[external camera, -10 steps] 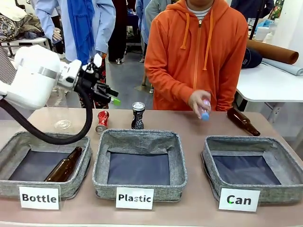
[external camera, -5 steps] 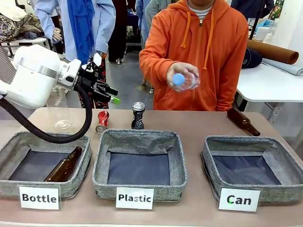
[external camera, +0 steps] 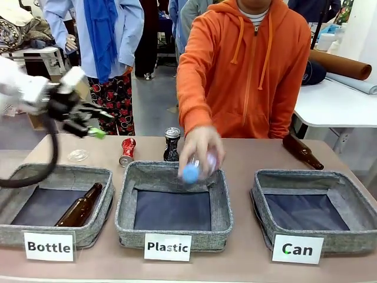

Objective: Sort the can waste into the basket.
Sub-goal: Pick up the can waste from the table and place it in the right Fabric basket.

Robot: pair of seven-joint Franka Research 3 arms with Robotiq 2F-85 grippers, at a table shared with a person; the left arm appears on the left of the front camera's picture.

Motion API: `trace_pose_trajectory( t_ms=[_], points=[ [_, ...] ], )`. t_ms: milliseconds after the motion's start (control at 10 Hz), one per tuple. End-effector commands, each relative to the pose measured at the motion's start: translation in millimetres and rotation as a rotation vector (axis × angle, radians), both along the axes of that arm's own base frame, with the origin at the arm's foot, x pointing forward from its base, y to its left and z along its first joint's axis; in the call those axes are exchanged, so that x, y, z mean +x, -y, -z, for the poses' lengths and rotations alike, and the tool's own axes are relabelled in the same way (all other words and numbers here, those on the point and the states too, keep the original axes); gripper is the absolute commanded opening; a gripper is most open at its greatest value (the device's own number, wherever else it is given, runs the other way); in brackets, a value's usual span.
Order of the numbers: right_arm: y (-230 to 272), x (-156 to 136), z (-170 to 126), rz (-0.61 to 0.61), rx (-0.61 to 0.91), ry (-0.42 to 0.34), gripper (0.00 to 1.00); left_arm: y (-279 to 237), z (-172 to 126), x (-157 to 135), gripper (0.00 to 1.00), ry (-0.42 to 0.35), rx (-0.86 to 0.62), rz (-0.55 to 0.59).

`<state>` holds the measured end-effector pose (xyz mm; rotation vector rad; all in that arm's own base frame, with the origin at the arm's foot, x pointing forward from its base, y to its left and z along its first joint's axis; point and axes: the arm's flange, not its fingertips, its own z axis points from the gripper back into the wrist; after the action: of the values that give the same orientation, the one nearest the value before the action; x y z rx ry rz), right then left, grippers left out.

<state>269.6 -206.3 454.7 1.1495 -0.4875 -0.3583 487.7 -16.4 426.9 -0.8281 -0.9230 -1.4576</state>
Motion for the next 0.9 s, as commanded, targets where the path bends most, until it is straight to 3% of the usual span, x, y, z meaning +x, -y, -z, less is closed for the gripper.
trace_pose_trajectory(
  t_ms=[0,200,400,600,800],
  points=[
    [2,1,-1,-0.001,0.008,0.04,1.0,-42,-14,-97,1.0,0.108,-0.059,0.1],
    [2,1,-1,-0.001,0.008,0.04,1.0,-67,-1,-128,1.0,0.162,-0.145,0.013],
    [2,1,-1,-0.001,0.008,0.04,1.0,-76,7,-129,1.0,0.167,-0.188,-0.017],
    [2,1,-1,-0.001,0.008,0.04,1.0,-70,4,-123,1.0,0.158,-0.175,0.006],
    [2,1,-1,-0.001,0.008,0.04,1.0,-35,-4,-92,1.0,0.132,-0.15,0.061]
  ],
)
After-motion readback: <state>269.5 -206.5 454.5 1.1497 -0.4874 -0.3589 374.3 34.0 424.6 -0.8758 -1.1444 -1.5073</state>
